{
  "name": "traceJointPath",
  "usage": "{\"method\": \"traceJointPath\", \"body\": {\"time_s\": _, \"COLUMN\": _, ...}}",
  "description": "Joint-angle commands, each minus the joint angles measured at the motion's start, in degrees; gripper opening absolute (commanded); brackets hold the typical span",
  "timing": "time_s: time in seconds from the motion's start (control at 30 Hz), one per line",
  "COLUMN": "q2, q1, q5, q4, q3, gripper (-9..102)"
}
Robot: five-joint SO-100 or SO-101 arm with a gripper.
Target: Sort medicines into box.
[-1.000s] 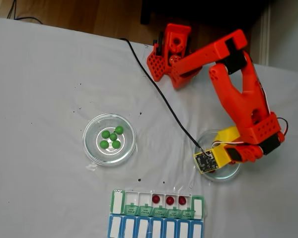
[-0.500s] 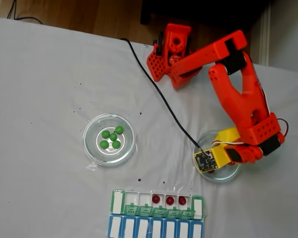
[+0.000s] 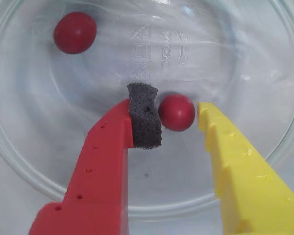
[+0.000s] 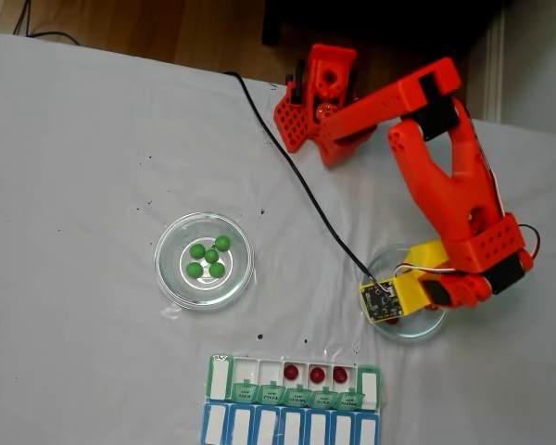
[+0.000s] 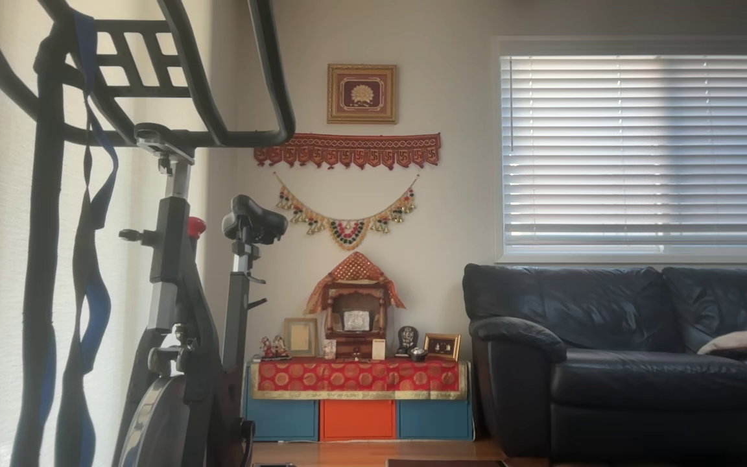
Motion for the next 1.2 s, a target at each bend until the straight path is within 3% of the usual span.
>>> {"method": "traceJointPath", "body": {"time_s": 0.0, "q2": 6.6, "q1": 0.6, "q5": 0.8, "q4": 0.5, "q3": -4.7, "gripper": 14}}
{"method": "traceJointPath", "body": {"time_s": 0.83, "q2": 6.8, "q1": 0.0, "q5": 2.4, "q4": -3.3, "q3": -0.6, "gripper": 15}}
{"method": "traceJointPath", "body": {"time_s": 1.17, "q2": 9.3, "q1": 0.5, "q5": 1.8, "q4": -5.8, "q3": 2.6, "gripper": 21}}
